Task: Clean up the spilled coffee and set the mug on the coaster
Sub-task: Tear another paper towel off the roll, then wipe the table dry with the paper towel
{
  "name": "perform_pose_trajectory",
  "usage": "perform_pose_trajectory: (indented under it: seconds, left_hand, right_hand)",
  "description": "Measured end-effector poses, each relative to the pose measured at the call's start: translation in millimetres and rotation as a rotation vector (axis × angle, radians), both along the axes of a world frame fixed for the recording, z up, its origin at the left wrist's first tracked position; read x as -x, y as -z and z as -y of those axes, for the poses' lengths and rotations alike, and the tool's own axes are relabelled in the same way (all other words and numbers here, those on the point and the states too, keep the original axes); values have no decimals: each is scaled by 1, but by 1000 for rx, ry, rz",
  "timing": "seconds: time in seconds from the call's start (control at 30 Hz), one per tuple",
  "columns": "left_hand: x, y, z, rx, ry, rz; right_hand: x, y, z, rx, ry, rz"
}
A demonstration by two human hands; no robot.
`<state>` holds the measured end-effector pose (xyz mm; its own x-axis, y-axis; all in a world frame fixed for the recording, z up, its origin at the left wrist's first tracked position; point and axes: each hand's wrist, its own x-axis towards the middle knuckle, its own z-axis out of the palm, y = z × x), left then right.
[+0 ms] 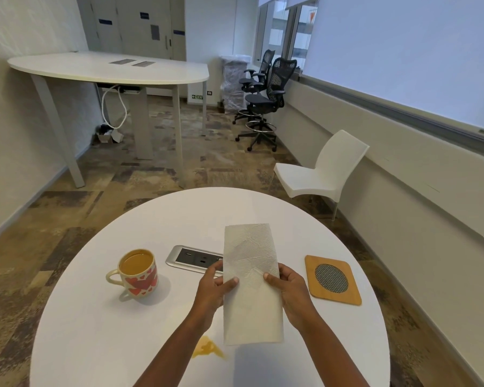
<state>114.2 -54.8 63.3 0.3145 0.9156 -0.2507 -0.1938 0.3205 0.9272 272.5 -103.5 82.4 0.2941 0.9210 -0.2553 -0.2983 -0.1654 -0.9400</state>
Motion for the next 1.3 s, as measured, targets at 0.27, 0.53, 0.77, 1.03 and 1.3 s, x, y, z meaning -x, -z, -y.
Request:
perform_pose_trajectory:
  seconds: [0.27, 0.53, 0.77, 1.03, 1.3]
  left_hand:
    - [13, 2, 0, 87, 64, 56]
    - [14, 7, -2, 40, 29, -125]
    - [12, 10, -3, -55, -48, -237]
    - [12, 13, -3, -151, -80, -278]
    - [29, 27, -6, -288, -27, -355]
  right_hand:
    - [-2, -2, 2, 34, -48, 83]
    - [1, 4, 3, 92, -79, 309]
    - [9, 4, 6, 196, 4, -138]
    - [22, 13, 16, 314, -215, -380]
    - [30, 26, 5, 331, -221, -214]
